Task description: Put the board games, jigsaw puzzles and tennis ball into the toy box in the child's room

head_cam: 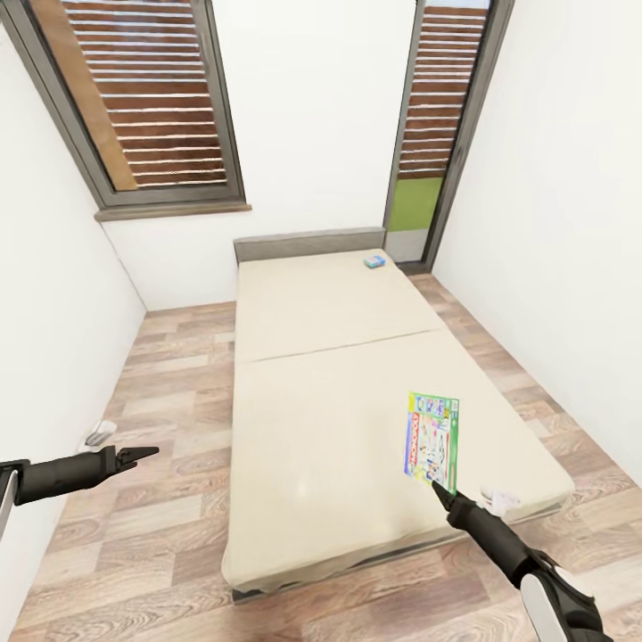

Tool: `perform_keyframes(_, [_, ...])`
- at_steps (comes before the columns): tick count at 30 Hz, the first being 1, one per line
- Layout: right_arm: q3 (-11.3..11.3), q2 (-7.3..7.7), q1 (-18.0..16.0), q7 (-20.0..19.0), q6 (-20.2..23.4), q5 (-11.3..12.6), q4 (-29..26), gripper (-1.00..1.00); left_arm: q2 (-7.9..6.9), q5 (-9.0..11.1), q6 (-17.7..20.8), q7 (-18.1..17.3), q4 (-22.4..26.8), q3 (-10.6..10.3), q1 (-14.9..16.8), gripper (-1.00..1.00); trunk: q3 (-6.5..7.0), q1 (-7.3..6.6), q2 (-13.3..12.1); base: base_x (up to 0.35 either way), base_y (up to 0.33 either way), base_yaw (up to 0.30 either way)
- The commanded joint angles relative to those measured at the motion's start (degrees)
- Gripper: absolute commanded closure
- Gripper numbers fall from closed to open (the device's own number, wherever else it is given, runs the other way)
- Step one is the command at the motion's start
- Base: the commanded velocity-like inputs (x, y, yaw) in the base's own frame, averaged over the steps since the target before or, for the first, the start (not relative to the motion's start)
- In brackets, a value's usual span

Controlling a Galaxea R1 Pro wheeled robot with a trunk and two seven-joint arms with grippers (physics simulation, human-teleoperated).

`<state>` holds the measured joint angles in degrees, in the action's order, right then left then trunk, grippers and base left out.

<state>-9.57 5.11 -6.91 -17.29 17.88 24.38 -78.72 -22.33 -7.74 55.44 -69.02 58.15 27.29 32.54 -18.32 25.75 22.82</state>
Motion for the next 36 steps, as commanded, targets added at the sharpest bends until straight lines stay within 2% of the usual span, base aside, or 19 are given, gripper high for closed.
perform_keyframes(1, [0.28, -0.01, -0.04, 1.07, 0.48, 0.52, -0.11, 1.0, 0.04, -0.61, 0.46, -0.56, 0.04, 0.14, 0.07, -1.0, 0.0, 0.04, 0.1, 0.0, 0.0, 0.0])
perform_keyframes(9, [8.9, 0.12, -0.04, 16.13, 0.63, 0.42, -3.13, 1.0, 0.04, -0.61, 0.46, -0.51, 0.04, 0.14, 0.07, -1.0, 0.76, 0.04, 0.1, 0.0, 0.0, 0.0])
perform_keyframes(12, [11.06, 0.1, -0.04, 19.05, 0.65, 0.47, -3.5, 1.0, 0.03, -0.61, 0.46, -0.5, 0.04, 0.14, 0.07, -1.0, 1.05, 0.04, 0.1, 0.0, 0.0, 0.0])
perform_keyframes(26, [11.77, 0.41, -0.04, 19.89, 0.42, 0.66, -3.54, 1.0, 0.01, -0.61, 0.46, -0.5, 0.04, 0.14, 0.07, -1.0, 2.39, 0.04, 0.1, 0.0, 0.0, 0.0])
perform_keyframes(36, [11.62, 0.87, -0.04, 17.49, 0.31, 1.37, -3.5, 1.0, 0.03, -0.61, 0.46, -0.5, 0.04, 0.14, 0.07, -1.0, 3.34, 0.04, 0.1, 0.0, 0.0, 0.0])
